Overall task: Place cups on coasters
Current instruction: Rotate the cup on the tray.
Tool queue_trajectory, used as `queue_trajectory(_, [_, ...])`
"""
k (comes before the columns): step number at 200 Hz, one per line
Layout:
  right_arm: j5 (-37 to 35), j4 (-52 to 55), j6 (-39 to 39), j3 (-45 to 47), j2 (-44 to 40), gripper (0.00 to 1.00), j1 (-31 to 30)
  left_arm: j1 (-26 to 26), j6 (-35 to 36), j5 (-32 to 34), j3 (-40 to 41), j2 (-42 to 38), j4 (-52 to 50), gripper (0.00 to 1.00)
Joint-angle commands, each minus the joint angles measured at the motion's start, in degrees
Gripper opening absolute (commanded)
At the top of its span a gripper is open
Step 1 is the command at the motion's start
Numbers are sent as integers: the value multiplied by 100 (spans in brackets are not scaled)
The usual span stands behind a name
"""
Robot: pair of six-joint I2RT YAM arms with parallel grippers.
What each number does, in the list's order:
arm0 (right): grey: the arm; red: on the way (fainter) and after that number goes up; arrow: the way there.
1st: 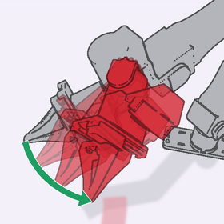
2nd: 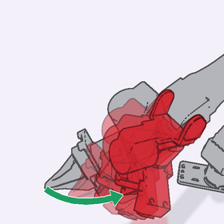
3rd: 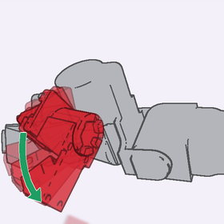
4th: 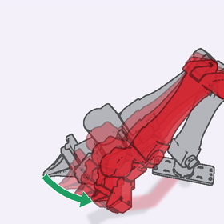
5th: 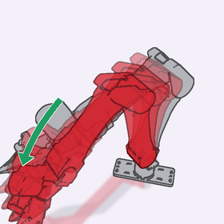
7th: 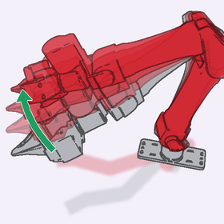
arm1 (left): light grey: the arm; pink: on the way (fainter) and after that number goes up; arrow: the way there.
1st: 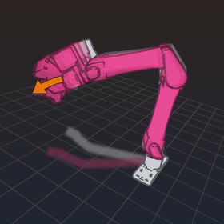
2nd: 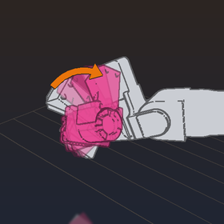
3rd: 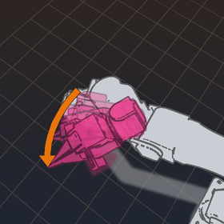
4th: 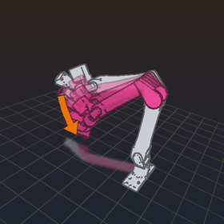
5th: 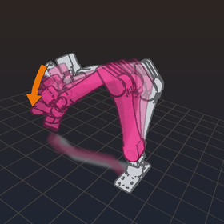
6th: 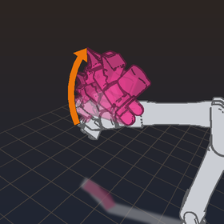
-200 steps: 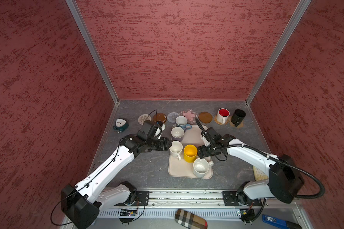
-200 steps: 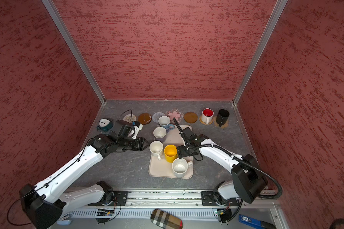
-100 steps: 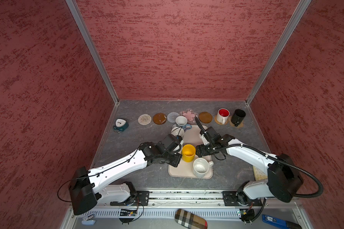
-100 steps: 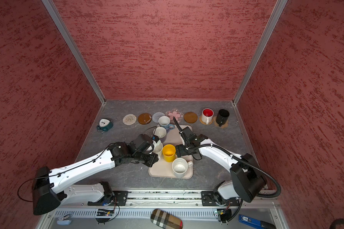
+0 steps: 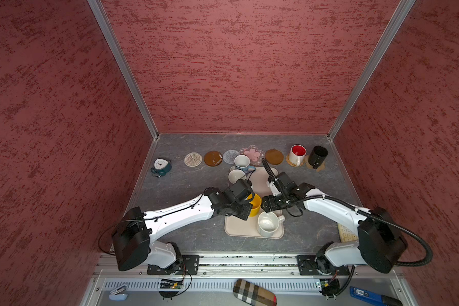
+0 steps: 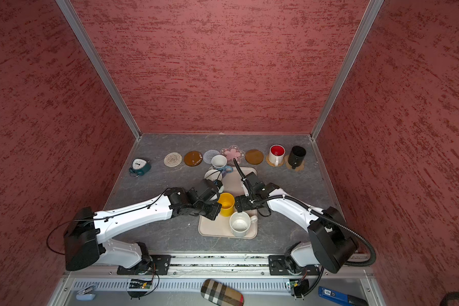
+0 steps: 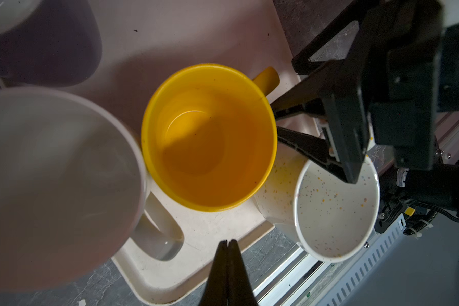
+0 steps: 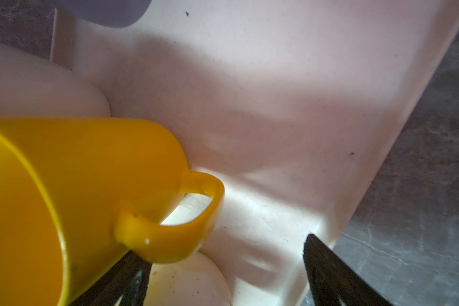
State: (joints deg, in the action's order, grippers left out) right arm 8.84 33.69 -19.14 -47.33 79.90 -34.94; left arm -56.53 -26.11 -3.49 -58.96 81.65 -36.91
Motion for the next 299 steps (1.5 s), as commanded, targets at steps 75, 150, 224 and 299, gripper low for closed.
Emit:
queue_trajectory(75, [-33,-194,-125,155,-355,88,110,211,-54,73,-72,257,396,0])
queue_trajectory(150, [28,-250,-122,141,-397,89,145,469,27,-53,-111,442,540,0])
queue_trajectory(224, [-14,-298,36,177,-451,74,152,769,156,-216,-447,872,652,0])
queue_trajectory(299, [-163,-256,154,90,-334,72,154,1087,351,-492,-1162,1583,690,0])
